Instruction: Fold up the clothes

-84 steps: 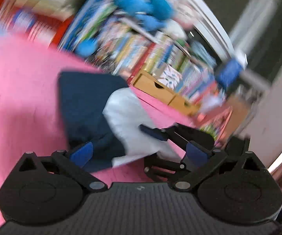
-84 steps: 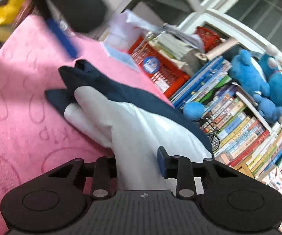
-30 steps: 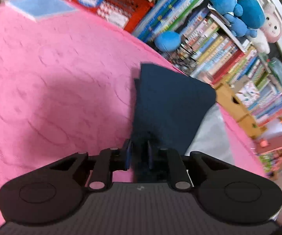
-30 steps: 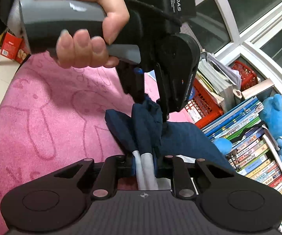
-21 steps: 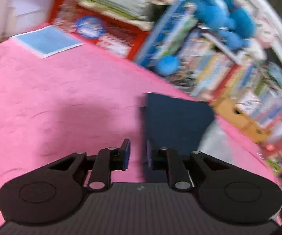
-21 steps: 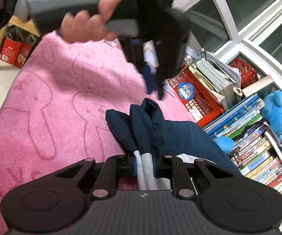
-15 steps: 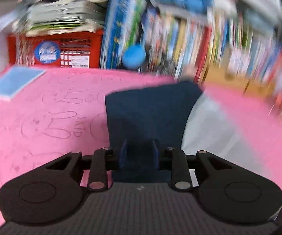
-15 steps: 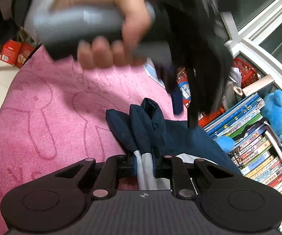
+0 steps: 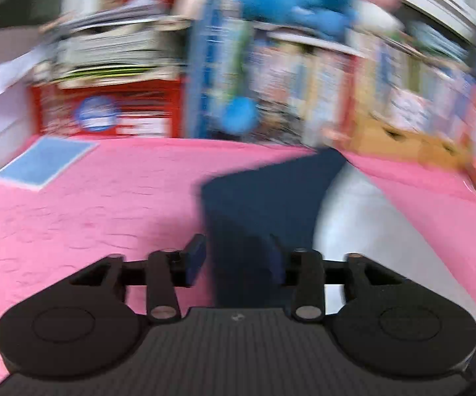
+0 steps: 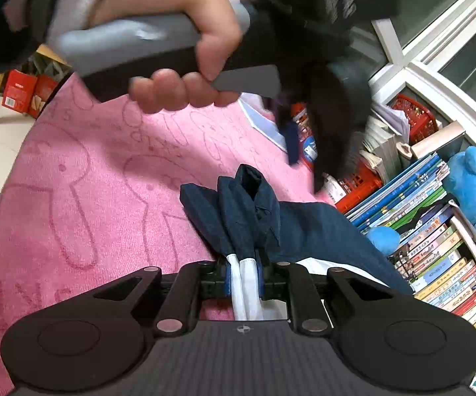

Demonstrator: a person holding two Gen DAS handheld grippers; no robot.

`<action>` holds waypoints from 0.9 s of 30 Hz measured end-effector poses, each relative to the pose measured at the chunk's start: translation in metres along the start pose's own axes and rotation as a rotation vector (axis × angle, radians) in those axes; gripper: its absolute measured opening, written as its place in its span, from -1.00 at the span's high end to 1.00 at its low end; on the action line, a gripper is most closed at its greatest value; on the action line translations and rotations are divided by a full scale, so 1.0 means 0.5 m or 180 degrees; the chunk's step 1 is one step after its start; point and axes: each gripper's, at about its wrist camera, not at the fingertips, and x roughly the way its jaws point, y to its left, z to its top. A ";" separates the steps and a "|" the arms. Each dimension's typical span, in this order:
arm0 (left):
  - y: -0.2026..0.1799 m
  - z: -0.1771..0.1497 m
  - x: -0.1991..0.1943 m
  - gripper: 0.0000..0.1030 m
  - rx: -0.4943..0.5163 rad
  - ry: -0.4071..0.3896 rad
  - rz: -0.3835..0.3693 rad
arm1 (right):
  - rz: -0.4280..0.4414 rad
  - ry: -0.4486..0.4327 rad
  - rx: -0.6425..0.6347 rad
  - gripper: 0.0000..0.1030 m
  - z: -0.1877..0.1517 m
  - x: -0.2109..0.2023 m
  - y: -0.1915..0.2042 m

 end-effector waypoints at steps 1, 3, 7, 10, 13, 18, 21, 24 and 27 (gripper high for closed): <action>-0.020 -0.007 -0.007 -0.13 0.0116 -0.0010 -0.0077 | 0.0014 0.0002 0.0011 0.60 0.000 -0.002 -0.001; -0.049 -0.035 -0.008 -0.14 0.0365 0.0057 -0.0047 | 0.0146 -0.0029 0.0121 0.51 -0.004 -0.025 -0.008; -0.022 -0.078 -0.020 -0.39 0.0233 0.0006 0.0064 | 0.0356 -0.0030 0.0553 -0.19 -0.032 -0.091 -0.040; -0.014 -0.086 -0.030 -0.40 0.0183 0.0001 0.0130 | 0.0197 -0.0009 0.0887 -0.45 -0.067 -0.145 -0.064; -0.032 -0.093 -0.036 -0.40 0.0331 -0.0063 0.0241 | -0.0129 0.0151 0.1143 -0.46 -0.110 -0.178 -0.091; -0.031 -0.090 -0.031 -0.43 0.0350 -0.0070 0.0270 | -0.0407 0.0591 0.2341 -0.39 -0.241 -0.203 -0.176; -0.028 -0.092 -0.031 -0.46 0.0318 -0.0049 0.0263 | -0.0500 0.0704 0.2679 -0.42 -0.286 -0.211 -0.198; -0.031 -0.093 -0.029 -0.46 0.0349 -0.0053 0.0286 | -0.0554 0.0628 0.2520 -0.41 -0.264 -0.212 -0.183; -0.037 -0.096 -0.031 -0.46 0.0433 -0.0061 0.0321 | -0.0607 0.0521 0.2061 -0.41 -0.213 -0.195 -0.153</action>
